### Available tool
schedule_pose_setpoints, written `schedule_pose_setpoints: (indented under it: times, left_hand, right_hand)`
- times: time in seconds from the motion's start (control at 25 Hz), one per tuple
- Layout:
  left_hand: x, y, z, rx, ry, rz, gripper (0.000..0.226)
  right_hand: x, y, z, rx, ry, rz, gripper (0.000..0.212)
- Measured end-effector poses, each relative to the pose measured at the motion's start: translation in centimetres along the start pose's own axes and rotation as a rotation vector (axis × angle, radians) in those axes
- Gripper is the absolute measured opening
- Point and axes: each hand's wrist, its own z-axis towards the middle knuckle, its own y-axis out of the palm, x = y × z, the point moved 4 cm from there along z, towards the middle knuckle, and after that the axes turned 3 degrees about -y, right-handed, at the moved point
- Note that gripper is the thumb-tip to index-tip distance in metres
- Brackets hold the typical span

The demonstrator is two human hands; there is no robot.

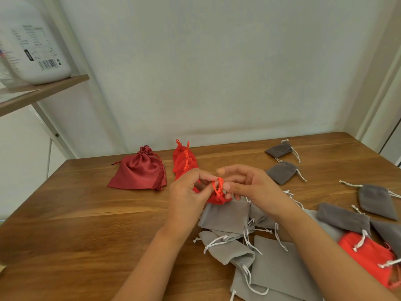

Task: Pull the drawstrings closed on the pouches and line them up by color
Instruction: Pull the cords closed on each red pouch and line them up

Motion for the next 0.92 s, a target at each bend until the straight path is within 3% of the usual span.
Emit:
schedule_pose_setpoints:
  times: [0.2,0.44,0.6,0.8,0.92]
  left_hand:
    - [0.1,0.3,0.0,0.005,0.009,-0.071,0.024]
    - [0.0,0.3,0.0,0.016,0.083,-0.047,0.007]
    - [-0.3,0.2,0.2,-0.008,0.001,-0.096,0.01]
    - [0.2,0.2,0.3,0.014,-0.172,-0.217,0.012]
    - [-0.4,0.3,0.8,-0.061,-0.283,-0.372,0.02]
  right_hand:
    - [0.4,-0.4,0.1,0.133,-0.005,0.024,0.019]
    - [-0.1,0.1,-0.1,0.105,0.021,0.034,0.025]
    - [-0.3,-0.3,0.0,0.172,-0.026,-0.012,0.018]
    - [-0.6,-1.0,0.2,0.222,-0.146,-0.579,0.02]
    - [-1.1,-1.8,0.1,0.313,-0.177,-0.743,0.017]
